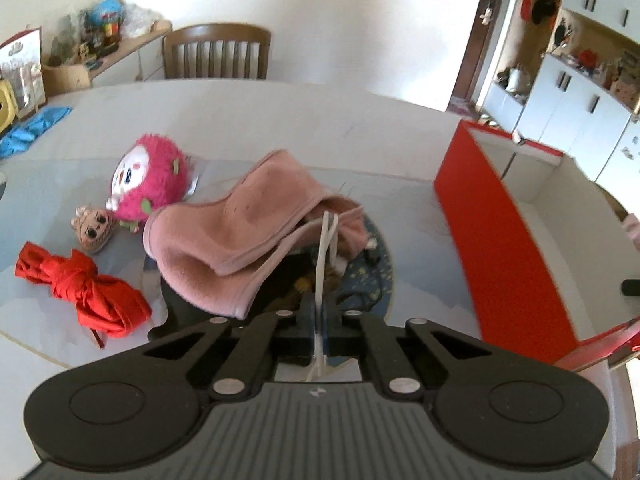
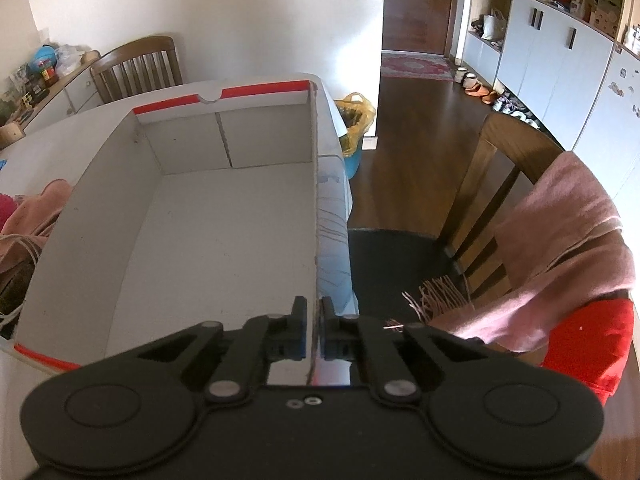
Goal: Organize objects
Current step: 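Lift the white cable with the left tool and carry it over the box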
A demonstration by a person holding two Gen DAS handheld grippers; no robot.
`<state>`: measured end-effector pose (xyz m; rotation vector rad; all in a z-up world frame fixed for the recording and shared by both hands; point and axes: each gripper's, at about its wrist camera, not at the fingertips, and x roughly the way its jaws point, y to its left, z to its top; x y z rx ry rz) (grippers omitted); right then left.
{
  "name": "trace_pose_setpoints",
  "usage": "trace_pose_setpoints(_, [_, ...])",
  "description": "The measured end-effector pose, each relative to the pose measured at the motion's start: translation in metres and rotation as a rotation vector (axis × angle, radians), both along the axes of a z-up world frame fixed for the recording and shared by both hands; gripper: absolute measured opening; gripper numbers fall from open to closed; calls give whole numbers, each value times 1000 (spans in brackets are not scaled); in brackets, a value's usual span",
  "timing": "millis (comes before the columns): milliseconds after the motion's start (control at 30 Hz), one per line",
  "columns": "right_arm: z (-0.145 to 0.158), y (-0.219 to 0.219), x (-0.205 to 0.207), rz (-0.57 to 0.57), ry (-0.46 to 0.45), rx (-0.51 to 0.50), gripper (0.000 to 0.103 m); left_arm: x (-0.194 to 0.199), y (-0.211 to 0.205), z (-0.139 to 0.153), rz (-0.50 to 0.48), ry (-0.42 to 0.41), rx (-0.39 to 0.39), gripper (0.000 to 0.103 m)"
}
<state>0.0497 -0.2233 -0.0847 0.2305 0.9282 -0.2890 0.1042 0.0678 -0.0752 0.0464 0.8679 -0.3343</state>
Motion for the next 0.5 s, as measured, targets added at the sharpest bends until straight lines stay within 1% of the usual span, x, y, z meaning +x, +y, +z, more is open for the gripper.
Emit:
trace_pose_setpoints(100, [0, -2, -1, 1, -5, 6, 5, -2, 0, 10, -18, -8, -30, 2])
trace_pose_setpoints(300, [0, -1, -1, -6, -7, 5, 5, 2, 2, 38, -84, -21, -131, 2])
trace_pose_setpoints(500, [0, 0, 1, -20, -3, -3, 5, 11, -1, 55, -162, 18, -241, 2])
